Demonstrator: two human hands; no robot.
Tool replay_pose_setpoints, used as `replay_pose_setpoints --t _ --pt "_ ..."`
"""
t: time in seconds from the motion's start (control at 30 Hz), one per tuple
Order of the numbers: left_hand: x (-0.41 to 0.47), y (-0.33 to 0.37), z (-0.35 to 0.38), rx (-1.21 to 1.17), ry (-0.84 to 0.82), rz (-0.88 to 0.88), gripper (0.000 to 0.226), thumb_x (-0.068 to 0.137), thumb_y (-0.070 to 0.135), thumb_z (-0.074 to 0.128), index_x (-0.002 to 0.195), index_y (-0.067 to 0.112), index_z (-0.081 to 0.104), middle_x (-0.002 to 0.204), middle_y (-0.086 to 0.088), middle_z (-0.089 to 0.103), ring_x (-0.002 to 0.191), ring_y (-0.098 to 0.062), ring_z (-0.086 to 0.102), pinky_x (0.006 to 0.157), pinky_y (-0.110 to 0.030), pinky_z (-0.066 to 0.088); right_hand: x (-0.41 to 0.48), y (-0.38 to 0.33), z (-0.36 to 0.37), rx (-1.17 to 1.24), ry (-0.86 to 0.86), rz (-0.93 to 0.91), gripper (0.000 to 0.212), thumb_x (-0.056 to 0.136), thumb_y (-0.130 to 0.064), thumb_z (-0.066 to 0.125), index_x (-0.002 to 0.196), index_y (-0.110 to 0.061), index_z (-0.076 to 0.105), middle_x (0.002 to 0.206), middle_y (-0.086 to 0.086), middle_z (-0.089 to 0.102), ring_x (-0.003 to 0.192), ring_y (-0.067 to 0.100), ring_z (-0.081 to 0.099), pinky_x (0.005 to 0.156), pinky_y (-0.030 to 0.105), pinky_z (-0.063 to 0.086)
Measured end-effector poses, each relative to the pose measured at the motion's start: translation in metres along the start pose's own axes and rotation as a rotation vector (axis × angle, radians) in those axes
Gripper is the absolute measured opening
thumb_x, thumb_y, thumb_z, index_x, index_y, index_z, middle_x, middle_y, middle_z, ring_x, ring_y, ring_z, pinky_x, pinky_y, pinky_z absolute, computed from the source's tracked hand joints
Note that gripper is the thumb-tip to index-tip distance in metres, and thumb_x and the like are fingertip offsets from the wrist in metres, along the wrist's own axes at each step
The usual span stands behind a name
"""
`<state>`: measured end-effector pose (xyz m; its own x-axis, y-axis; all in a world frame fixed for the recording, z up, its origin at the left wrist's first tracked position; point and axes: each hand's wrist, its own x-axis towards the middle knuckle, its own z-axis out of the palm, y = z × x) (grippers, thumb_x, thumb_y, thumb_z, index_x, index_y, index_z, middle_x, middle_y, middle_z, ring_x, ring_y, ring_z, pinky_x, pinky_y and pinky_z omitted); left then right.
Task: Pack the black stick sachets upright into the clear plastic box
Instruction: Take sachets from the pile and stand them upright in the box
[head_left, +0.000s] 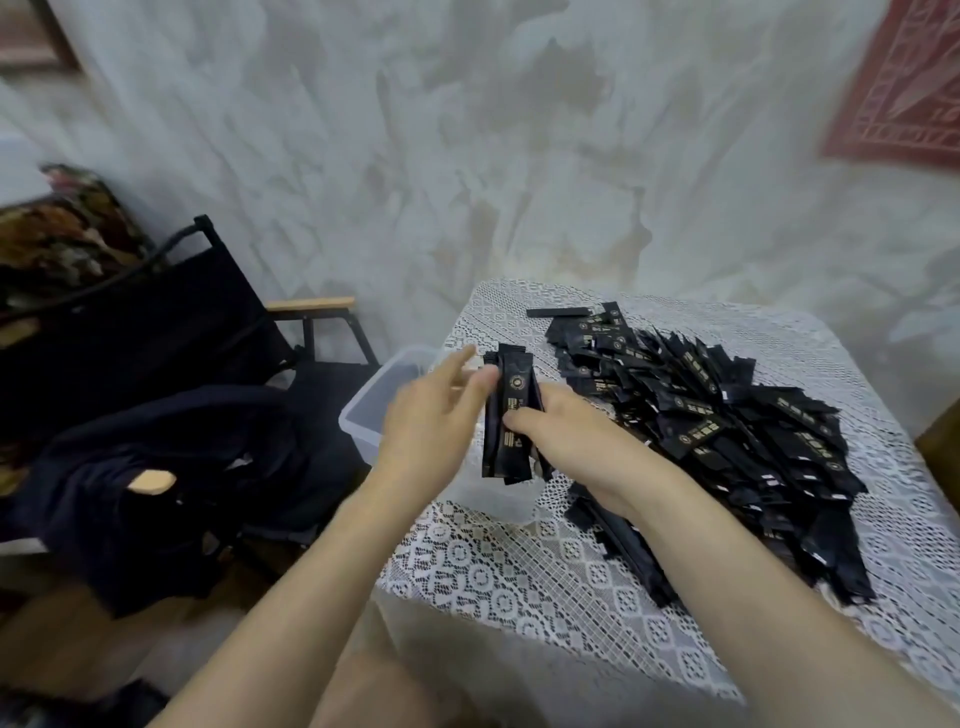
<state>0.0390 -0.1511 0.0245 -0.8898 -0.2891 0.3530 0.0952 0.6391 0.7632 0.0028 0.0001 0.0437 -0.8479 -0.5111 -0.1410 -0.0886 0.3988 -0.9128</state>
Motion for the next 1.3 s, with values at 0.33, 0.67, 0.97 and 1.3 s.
replay_pose_setpoints --t 0.33,0.67,0.97,1.3 --pt "-0.019 -0.051 -0.029 0.33 -0.028 -0.073 0.057 0.101 0.045 0.051 0.154 0.027 0.037 0.159 0.006 0.036 0.145 -0.015 0.033 0.114 -0.04 0.03 -0.002 -0.005 -0.011 -0.247 0.018 0.12 0.015 0.098 -0.015 0.047 0.083 -0.016 0.048 0.073 0.004 0.045 0.065 0.019 0.04 0.061 0.033 0.03" --pt "-0.056 -0.053 -0.001 0.278 0.013 -0.009 0.073 0.095 0.062 0.042 0.156 0.022 0.035 0.163 0.01 0.026 0.147 -0.009 0.023 0.114 -0.022 0.017 0.03 -0.004 0.026 -0.054 -0.079 0.318 0.02 0.102 -0.003 0.048 0.085 -0.01 0.055 0.082 0.011 0.064 0.06 0.017 0.06 0.044 0.023 0.053" --pt "-0.054 -0.053 -0.001 0.219 -0.002 -0.045 0.064 0.096 0.055 0.05 0.153 0.027 0.04 0.161 0.016 0.027 0.143 -0.008 0.029 0.11 -0.023 0.023 0.043 0.005 0.029 -0.109 -0.125 0.329 0.016 0.103 -0.004 0.05 0.1 0.0 0.065 0.086 0.014 0.071 0.075 0.021 0.07 0.077 0.037 0.064" --pt "-0.043 -0.05 -0.015 0.214 -0.061 -0.063 0.047 0.099 0.033 0.051 0.146 0.03 0.049 0.155 0.017 0.037 0.132 -0.01 0.048 0.107 -0.044 0.043 0.049 0.019 0.038 0.105 -0.18 0.326 0.034 0.103 0.002 0.038 0.127 -0.002 0.062 0.107 0.011 0.075 0.092 0.021 0.073 0.074 0.029 0.061"
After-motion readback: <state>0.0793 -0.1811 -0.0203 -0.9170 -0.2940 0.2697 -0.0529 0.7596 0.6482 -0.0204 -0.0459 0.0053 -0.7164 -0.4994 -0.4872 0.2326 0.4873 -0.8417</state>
